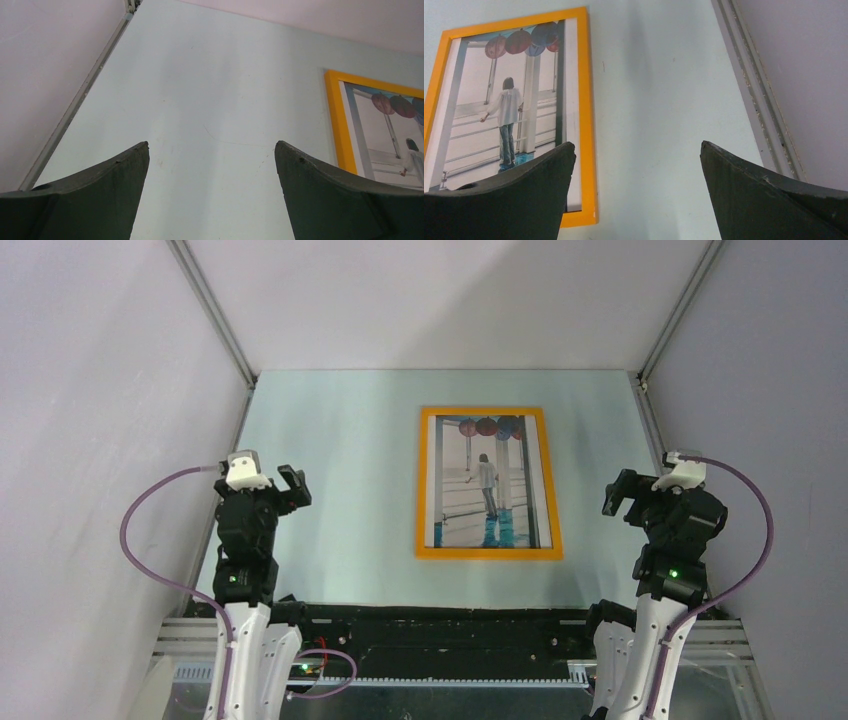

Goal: Put the photo into the frame

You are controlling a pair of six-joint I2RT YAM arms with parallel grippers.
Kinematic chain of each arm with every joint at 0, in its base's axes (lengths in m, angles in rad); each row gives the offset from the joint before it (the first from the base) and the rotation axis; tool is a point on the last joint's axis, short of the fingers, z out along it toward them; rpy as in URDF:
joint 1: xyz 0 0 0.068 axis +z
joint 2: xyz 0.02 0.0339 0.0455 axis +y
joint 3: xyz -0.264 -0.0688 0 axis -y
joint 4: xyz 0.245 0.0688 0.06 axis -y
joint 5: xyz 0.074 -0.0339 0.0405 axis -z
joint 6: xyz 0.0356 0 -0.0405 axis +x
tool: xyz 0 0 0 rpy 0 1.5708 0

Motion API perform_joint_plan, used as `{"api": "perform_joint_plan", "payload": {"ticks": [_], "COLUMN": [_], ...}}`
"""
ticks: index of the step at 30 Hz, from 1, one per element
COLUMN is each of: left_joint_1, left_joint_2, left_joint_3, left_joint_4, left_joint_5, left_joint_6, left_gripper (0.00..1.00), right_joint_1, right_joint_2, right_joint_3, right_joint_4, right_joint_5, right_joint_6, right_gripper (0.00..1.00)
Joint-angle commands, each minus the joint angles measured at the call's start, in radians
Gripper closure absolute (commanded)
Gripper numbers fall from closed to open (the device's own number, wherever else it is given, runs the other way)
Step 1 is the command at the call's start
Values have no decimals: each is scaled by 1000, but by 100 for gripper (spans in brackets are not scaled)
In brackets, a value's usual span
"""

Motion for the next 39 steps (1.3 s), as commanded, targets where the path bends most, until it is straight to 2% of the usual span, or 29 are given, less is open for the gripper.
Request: {"api": "perform_joint_plan", "payload": {"ticks": [1,39], "left_joint_1": [7,9], "left_joint_2": [-10,-12], "left_joint_3": [-4,-5], "left_joint_4": [40,39], "left_joint_5": [6,33], "left_joint_6": [25,36], "left_gripper": [0,0], "right_joint_1": [-3,-5], "right_joint_2": [-1,-13], "right_joint_3": [35,35], "right_joint_4": [9,-19], "right_joint_5": [0,-75], "right_joint_6": [-35,-88], "right_gripper": [1,1]}}
